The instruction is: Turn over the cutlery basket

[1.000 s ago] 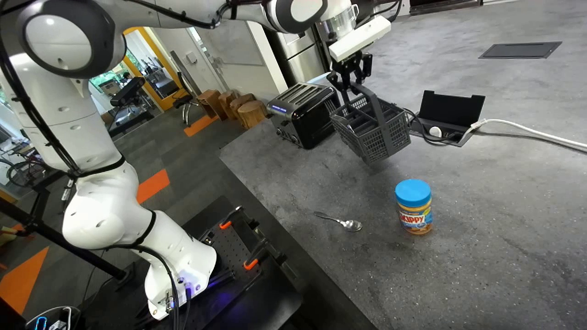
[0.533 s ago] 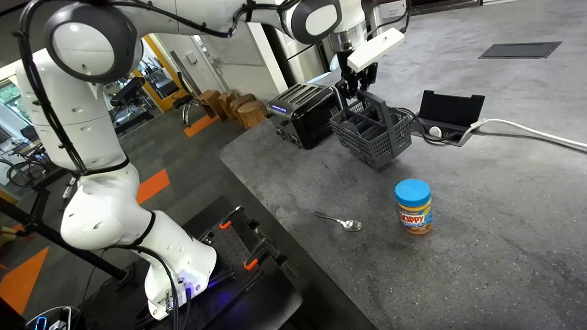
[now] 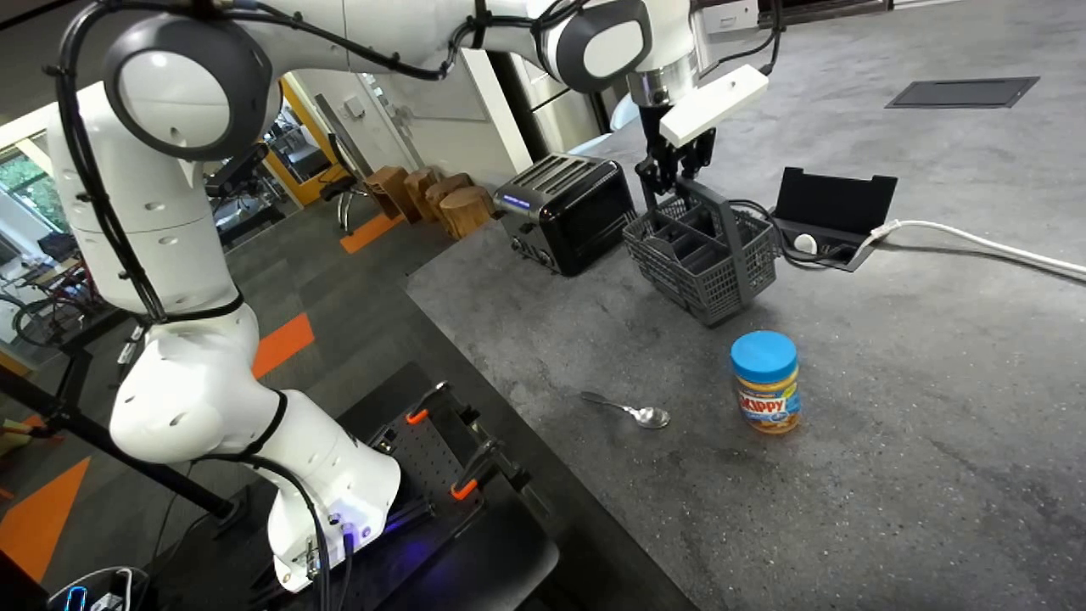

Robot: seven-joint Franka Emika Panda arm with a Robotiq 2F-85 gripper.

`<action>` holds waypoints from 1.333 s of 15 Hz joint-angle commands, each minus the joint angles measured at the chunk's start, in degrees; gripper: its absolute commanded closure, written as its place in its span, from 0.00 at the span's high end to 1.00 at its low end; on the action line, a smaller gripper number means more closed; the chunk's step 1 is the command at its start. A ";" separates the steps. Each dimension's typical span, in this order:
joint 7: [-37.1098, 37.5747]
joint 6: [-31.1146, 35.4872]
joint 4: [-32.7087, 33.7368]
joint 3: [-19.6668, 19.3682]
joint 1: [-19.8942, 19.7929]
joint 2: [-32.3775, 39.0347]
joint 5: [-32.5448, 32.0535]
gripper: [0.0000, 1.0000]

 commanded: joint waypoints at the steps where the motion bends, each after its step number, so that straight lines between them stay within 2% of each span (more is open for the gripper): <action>1: -0.66 0.21 1.68 -0.35 -1.73 -0.13 0.49 0.03; 11: -0.87 0.90 2.02 -0.46 -5.21 1.74 2.24 0.03; 19: -0.46 0.76 2.56 -0.27 -5.76 3.88 3.96 0.03; 20: -0.20 0.79 2.55 -0.33 -5.70 3.84 3.97 0.14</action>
